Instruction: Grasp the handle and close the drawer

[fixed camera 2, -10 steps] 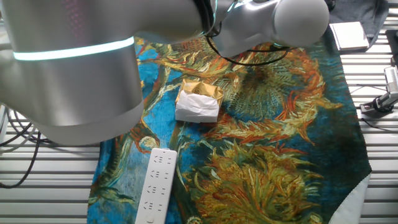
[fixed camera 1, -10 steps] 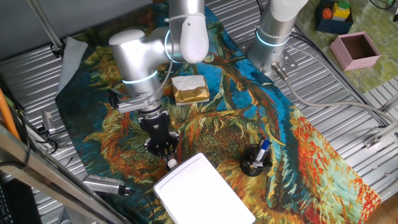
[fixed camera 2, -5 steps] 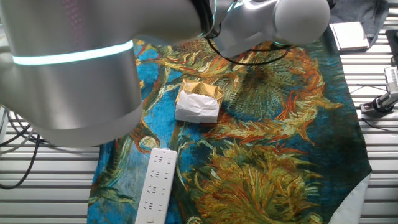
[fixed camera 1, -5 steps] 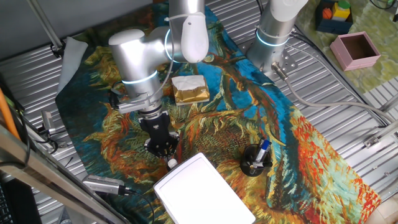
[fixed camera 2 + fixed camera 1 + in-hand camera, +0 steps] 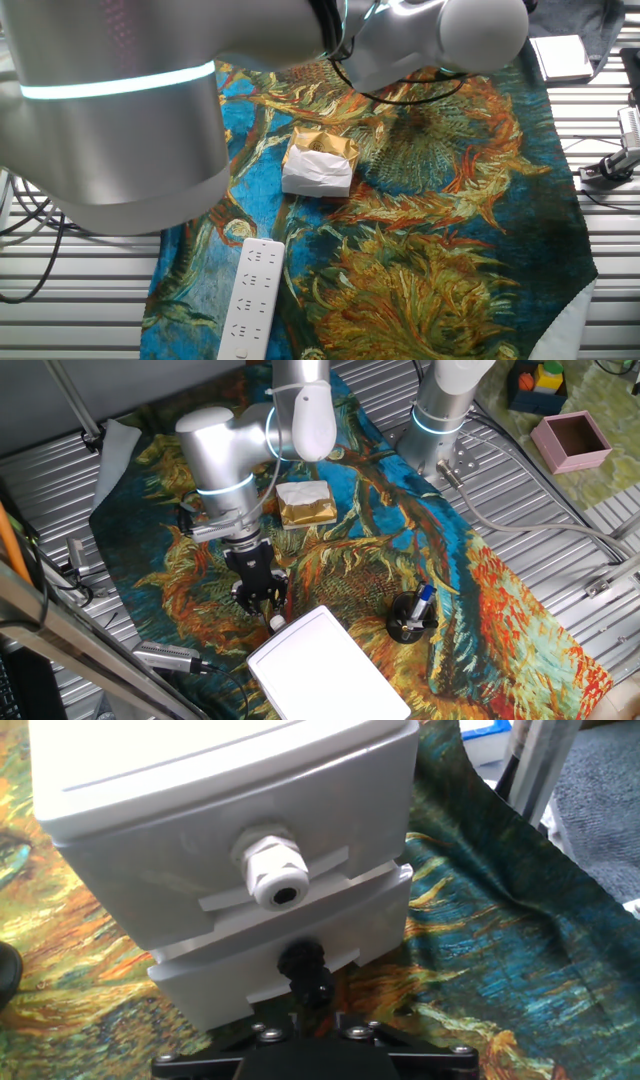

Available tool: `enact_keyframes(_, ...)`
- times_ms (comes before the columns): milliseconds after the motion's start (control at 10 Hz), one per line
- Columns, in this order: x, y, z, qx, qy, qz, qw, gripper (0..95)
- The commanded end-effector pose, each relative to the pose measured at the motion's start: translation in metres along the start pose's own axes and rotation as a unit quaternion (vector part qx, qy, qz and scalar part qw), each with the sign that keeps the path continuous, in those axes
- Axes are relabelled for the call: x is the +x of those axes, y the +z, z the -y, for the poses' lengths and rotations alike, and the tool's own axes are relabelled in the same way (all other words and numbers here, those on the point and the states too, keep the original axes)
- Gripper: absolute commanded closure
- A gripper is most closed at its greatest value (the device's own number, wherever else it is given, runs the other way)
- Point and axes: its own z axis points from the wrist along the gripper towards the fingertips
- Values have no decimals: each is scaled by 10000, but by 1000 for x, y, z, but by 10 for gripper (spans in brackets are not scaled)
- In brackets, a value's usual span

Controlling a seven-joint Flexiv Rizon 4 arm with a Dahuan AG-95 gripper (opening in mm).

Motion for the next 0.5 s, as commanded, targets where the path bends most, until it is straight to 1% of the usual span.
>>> enact_keyframes(100,1,-1,0,-35,-101,70,9999,760)
enact_keyframes(200,3,-1,0,-82,-214,142,9996,760)
enact_keyframes(300,5,-2,0,-103,-252,140,9995,760)
enact_keyframes(500,8,-7,1,-124,-299,77,9994,760)
